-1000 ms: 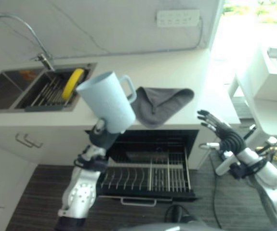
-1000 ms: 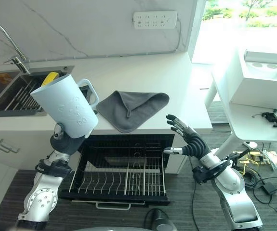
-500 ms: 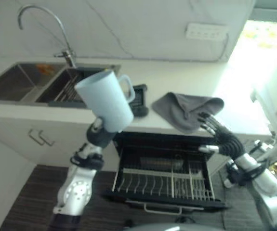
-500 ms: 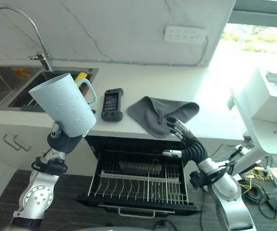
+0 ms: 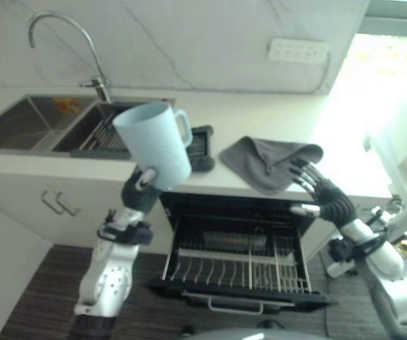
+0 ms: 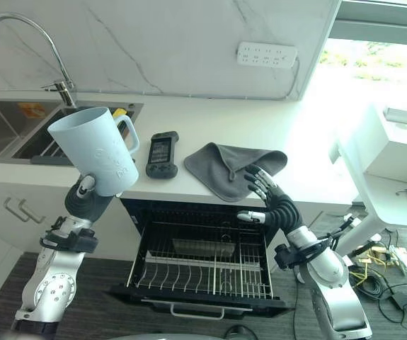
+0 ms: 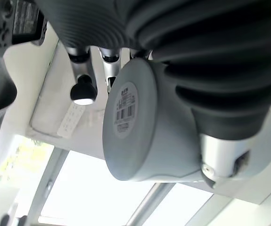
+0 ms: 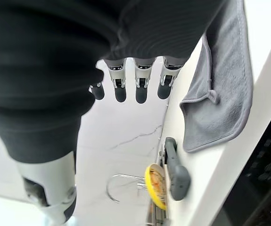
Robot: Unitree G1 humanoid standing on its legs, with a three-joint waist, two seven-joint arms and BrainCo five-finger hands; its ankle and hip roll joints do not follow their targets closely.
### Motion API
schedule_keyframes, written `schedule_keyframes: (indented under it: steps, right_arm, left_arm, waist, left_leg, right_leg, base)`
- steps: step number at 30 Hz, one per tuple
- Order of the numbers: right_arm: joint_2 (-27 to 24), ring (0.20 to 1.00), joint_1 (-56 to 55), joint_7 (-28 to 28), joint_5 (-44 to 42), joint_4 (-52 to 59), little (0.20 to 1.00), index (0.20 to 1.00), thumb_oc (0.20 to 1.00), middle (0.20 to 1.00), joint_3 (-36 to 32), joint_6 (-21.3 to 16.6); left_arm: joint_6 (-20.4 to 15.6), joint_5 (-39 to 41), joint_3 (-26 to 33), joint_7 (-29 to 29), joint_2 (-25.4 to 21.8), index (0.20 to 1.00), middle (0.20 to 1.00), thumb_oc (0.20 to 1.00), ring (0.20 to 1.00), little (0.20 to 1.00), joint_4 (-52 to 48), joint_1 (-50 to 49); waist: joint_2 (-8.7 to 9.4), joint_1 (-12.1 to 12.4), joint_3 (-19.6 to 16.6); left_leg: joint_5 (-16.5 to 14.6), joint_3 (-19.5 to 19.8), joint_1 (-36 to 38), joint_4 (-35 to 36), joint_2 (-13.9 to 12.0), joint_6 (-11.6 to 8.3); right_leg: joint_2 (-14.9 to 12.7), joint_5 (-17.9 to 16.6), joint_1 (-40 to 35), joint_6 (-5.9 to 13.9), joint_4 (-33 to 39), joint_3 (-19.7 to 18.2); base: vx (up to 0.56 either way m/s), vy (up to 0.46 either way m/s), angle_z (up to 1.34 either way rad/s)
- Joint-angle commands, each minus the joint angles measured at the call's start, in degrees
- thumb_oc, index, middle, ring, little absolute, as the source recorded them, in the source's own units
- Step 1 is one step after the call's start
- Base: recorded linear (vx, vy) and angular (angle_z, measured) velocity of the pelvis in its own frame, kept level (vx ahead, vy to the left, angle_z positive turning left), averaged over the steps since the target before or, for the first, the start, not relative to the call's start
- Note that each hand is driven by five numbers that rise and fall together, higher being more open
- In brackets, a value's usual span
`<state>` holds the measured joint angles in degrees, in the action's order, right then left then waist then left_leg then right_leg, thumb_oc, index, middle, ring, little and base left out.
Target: Place the dishes in the dishwasher.
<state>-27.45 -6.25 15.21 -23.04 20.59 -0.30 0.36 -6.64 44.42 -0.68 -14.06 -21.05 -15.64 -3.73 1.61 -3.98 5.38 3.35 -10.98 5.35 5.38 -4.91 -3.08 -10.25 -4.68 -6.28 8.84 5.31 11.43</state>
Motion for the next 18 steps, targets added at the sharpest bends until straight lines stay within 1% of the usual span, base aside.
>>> schedule_keyframes:
  steps: [1,4,6,7,9,10,11,12,13,14,17,18]
  right_arm:
    - [-1.30,1.000,6.66,-0.92,-5.04,2.20,1.000,1.000,1.000,1.000,0.66,-2.26]
    - [-1.56,1.000,8.64,-1.87,-6.37,2.71,1.000,1.000,1.000,1.000,1.79,-2.13]
    - [-1.52,1.000,9.80,-2.56,-6.62,2.93,1.000,1.000,1.000,1.000,2.56,-1.98]
    - [-1.34,1.000,10.99,-3.37,-7.01,2.80,1.000,1.000,1.000,1.000,3.54,-1.77]
    - [-1.03,1.000,12.31,-4.06,-7.14,2.17,1.000,1.000,1.000,1.000,4.50,-1.87]
    - [-0.58,1.000,13.49,-4.07,-7.70,1.49,1.000,1.000,1.000,1.000,5.55,-2.35]
    - [-0.59,1.000,14.13,-4.54,-7.79,1.45,1.000,1.000,1.000,1.000,6.18,-2.90]
    - [-0.74,1.000,14.68,-5.01,-7.94,1.46,1.000,1.000,1.000,1.000,6.60,-3.60]
    - [-0.78,1.000,15.54,-5.42,-9.06,1.76,1.000,1.000,1.000,1.000,7.27,-3.98]
    - [-0.48,1.000,16.57,-5.60,-10.30,2.33,1.000,1.000,1.000,1.000,7.92,-3.53]
    - [0.52,1.000,18.70,-5.47,-11.56,2.68,1.000,1.000,1.000,1.000,9.86,-2.49]
    - [1.13,1.000,20.70,-5.94,-12.65,2.56,1.000,1.000,1.000,1.000,11.98,-1.76]
  left_arm:
    - [-6.08,-11.10,-1.22,5.18,-2.94,0.200,0.200,0.200,0.200,0.200,-0.52,5.26]
    - [-8.64,-20.80,-3.19,10.72,-4.24,0.200,0.200,0.200,0.200,0.200,0.73,7.15]
    - [-9.61,-26.02,-4.50,15.08,-4.62,0.200,0.200,0.200,0.200,0.200,1.68,8.53]
    - [-11.08,-28.79,-5.90,16.75,-4.82,0.200,0.200,0.200,0.200,0.200,2.53,10.27]
    - [-14.70,-35.82,-7.10,24.31,-4.70,0.200,0.200,0.200,0.200,0.200,2.97,12.20]
    - [-17.40,-37.95,-7.67,29.17,-4.54,0.200,0.200,0.200,0.200,0.200,3.82,13.07]
    - [-16.47,-38.29,-8.04,29.35,-4.05,0.200,0.200,0.200,0.200,0.200,3.89,13.28]
    - [-16.29,-39.45,-8.66,30.20,-3.84,0.200,0.200,0.200,0.200,0.200,4.29,13.49]
    - [-16.58,-42.95,-9.90,32.84,-3.72,0.200,0.200,0.200,0.200,0.200,4.75,14.06]
    - [-16.71,-47.00,-11.20,35.88,-3.66,0.200,0.200,0.200,0.200,0.200,5.03,14.84]
    - [-15.82,-54.40,-13.59,40.86,-3.62,0.200,0.200,0.200,0.200,0.200,5.99,17.00]
    - [-14.39,-59.20,-15.72,43.85,-4.08,0.200,0.200,0.200,0.200,0.200,7.00,18.86]
  waist:
    - [0.13,1.16,-0.84]
    - [0.18,1.20,-1.07]
    - [0.25,1.15,-1.26]
    - [0.33,1.10,-1.42]
    - [0.41,1.15,-1.64]
    - [0.68,1.39,-1.75]
    - [0.87,1.60,-1.84]
    - [0.96,1.69,-1.87]
    - [1.07,1.63,-1.88]
    - [1.12,1.64,-1.93]
    - [1.20,1.59,-2.12]
    - [1.26,1.60,-2.52]
  left_leg:
    - [-1.31,1.02,2.27,-0.38,-2.35,-1.24]
    - [-1.43,0.96,2.26,-0.38,-2.31,-1.11]
    - [-1.49,0.89,2.26,-0.38,-2.31,-1.08]
    - [-1.52,0.79,2.29,-0.38,-2.33,-1.00]
    - [-1.57,0.89,2.25,-0.38,-2.31,-0.93]
    - [-1.69,0.91,2.28,-0.38,-2.29,-0.93]
    - [-1.74,0.99,2.26,-0.38,-2.33,-0.96]
    - [-1.82,1.03,2.29,-0.38,-2.35,-0.96]
    - [-1.86,1.00,2.40,-0.38,-2.38,-0.96]
    - [-1.95,1.00,2.42,-0.38,-2.36,-0.95]
    - [-2.03,0.90,2.46,-0.38,-2.40,-0.94]
    - [-1.97,0.86,2.39,-0.38,-2.36,-0.96]
  right_leg:
    - [0.46,-0.89,-0.45,0.12,-0.31,0.94]
    - [0.58,-0.88,-0.40,0.10,-0.31,0.77]
    - [0.64,-0.89,-0.33,0.08,-0.31,0.57]
    - [0.66,-0.92,-0.33,0.08,-0.31,0.53]
    - [0.74,-0.90,-0.32,0.01,-0.31,0.42]
    - [0.75,-0.99,-0.27,-0.07,-0.31,0.34]
    - [0.79,-0.96,-0.28,-0.17,-0.31,0.39]
    - [0.83,-0.93,-0.31,-0.20,-0.31,0.41]
    - [0.94,-0.95,-0.35,-0.23,-0.31,0.25]
    - [1.06,-0.87,-0.36,-0.30,-0.31,0.04]
    - [1.18,-0.75,-0.47,-0.36,-0.31,-0.23]
    - [1.25,-0.84,-0.38,-0.34,-0.31,-0.31]
  base:
    - [-0.03,-0.022,-0.05]
    - [-0.02,-0.020,-0.04]
    - [-0.01,-0.008,-0.02]
    - [0.00,0.000,0.00]
    - [0.00,-0.017,-0.01]
    - [0.00,-0.045,-0.04]
    - [-0.01,-0.047,-0.05]
    - [0.00,-0.035,-0.04]
    - [0.00,0.000,0.00]
    - [0.00,0.000,0.00]
    - [0.00,0.000,0.00]
    - [0.00,0.000,0.00]
